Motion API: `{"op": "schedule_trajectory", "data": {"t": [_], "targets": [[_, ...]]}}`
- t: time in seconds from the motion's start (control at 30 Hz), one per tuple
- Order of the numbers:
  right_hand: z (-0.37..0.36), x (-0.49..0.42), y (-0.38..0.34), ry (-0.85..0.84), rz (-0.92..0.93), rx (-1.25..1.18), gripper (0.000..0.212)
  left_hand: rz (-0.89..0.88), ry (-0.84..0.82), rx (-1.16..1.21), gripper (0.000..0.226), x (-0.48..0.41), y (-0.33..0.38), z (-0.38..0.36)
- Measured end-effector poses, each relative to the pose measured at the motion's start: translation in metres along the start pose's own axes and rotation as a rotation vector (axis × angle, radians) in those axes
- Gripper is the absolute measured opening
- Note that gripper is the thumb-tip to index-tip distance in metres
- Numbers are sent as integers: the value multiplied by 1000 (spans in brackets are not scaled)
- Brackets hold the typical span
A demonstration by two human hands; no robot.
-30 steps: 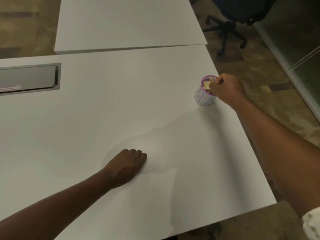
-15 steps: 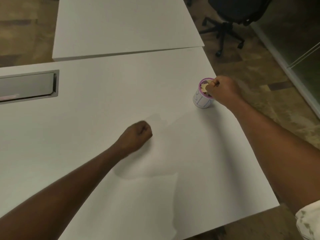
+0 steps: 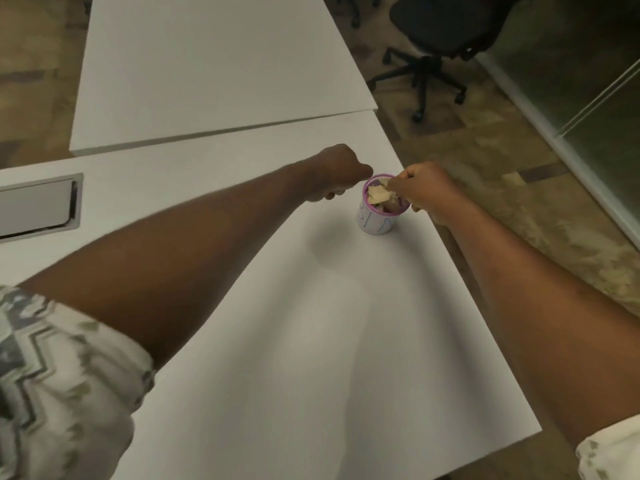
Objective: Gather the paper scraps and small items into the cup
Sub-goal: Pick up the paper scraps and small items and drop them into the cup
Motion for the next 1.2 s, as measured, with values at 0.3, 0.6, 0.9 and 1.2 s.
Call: {"op": "schedule_trajectory", "data": {"t": [0.3,0.6,0.9,1.2], "targets": [[8,-17,6,-86,-85,66,28,155,-104,-96,12,-33,27,-48],[1,-22,8,-124,-127,141,26,147,-88,-278,30,-46,34,-45],[10,-20,5,-57,-135,131,24,116,-53,-185,12,-39,48,-47],[9,-13,6,-31,-134,100,23,-29,89,-242,23,-36,61,-34]]}}
Point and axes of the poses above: each hand's wrist, its own x-axis away from the middle knuckle, its own z-axis out of the back of the hand, y = z × x, the point moved 9 cm from there along -x, towards the middle knuckle, and after that the axes turned 5 degrees about -z, right-handed, at the moved point
